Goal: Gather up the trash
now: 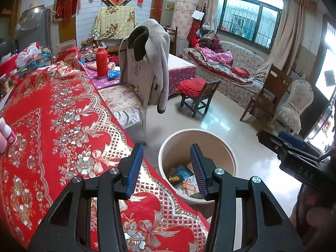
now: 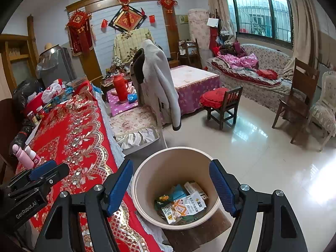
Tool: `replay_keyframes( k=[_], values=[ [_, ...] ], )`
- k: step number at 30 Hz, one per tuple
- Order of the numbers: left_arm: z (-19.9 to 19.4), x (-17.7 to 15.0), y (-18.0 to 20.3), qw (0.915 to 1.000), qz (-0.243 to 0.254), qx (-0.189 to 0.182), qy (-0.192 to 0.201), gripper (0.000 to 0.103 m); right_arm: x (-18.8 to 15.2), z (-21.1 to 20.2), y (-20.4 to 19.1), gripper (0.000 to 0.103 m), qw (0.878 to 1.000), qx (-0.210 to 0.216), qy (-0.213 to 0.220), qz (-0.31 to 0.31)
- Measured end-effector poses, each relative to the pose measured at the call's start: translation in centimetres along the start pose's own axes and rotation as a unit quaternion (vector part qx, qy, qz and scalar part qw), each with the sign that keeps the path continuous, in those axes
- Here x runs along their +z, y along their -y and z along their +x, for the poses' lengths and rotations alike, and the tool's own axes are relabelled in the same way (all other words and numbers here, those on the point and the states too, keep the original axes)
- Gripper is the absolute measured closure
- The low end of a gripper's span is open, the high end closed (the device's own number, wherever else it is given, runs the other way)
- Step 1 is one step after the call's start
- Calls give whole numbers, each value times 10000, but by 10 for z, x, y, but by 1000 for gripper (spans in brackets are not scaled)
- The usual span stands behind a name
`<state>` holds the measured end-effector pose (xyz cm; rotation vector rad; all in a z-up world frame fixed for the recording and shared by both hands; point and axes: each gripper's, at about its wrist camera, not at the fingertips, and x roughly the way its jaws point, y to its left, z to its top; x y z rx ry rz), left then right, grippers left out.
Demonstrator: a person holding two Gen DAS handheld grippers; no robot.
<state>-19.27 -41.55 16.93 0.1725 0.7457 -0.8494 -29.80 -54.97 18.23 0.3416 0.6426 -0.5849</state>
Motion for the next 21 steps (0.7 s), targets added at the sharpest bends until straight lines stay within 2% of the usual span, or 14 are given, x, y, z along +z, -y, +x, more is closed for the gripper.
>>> replay_keyframes(
  k=[21],
  values=[
    [7,-4,1,9999,56,-80,-84,58,-9,5,-2,30,10000,-19,-64,10]
  ],
)
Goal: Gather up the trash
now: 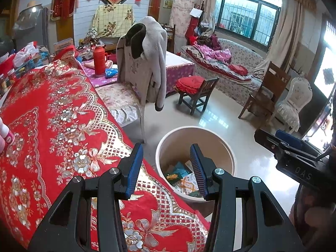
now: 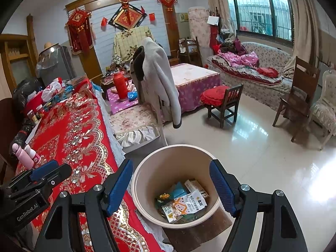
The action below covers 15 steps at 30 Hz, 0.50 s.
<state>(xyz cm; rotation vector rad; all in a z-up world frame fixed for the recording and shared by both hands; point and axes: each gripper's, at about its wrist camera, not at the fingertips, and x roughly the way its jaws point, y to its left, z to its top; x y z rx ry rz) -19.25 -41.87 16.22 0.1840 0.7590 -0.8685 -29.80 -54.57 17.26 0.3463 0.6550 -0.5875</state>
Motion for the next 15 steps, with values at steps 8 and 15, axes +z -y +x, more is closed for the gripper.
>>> replay_keyframes(
  k=[8,15],
  values=[
    [6,-2,-1,9999,-24,-103,-105,58,-5,3,-2,29,10000,-21,-70,-11],
    [7,-4,-8,9999,-60,-125,-102,58,-5,8,-8,29,9998,1,-184,-53]
  ],
)
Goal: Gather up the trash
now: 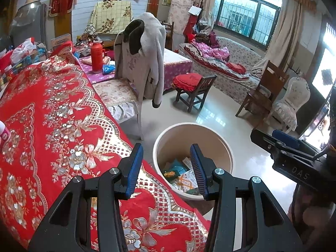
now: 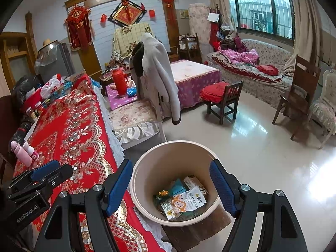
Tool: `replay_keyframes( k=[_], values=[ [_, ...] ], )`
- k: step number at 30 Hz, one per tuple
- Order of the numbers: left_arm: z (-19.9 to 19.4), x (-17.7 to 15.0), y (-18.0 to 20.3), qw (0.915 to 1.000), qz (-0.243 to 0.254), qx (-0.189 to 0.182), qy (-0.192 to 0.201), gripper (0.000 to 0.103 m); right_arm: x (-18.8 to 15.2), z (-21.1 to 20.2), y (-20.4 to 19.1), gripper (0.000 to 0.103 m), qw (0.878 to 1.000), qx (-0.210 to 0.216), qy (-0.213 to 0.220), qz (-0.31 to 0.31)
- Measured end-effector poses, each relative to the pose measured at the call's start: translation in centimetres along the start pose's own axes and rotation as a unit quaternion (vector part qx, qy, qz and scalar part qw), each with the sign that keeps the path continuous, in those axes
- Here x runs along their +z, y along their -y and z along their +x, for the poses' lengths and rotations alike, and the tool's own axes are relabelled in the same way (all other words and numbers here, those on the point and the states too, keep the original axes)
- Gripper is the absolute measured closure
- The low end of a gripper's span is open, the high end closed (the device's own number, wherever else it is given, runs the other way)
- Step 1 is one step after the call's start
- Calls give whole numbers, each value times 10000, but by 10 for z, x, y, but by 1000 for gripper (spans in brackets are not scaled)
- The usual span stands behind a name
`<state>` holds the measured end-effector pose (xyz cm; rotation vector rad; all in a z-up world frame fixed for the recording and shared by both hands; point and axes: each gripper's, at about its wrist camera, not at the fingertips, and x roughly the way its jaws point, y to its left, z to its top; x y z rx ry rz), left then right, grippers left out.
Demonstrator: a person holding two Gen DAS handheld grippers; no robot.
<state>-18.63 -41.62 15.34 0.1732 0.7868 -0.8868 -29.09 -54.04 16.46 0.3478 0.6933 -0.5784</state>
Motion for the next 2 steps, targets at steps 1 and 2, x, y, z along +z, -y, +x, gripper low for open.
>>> replay_keyframes(
  k=[1,2],
  values=[
    [0,-1,-3,10000,-47,-9,-11,58,1,1,-1,29,10000,11,-25,-25],
    [-1,-1,-7,9999,-118,-24,-30,58,4,4,-4,29,9999,37,-63,-75]
  ],
)
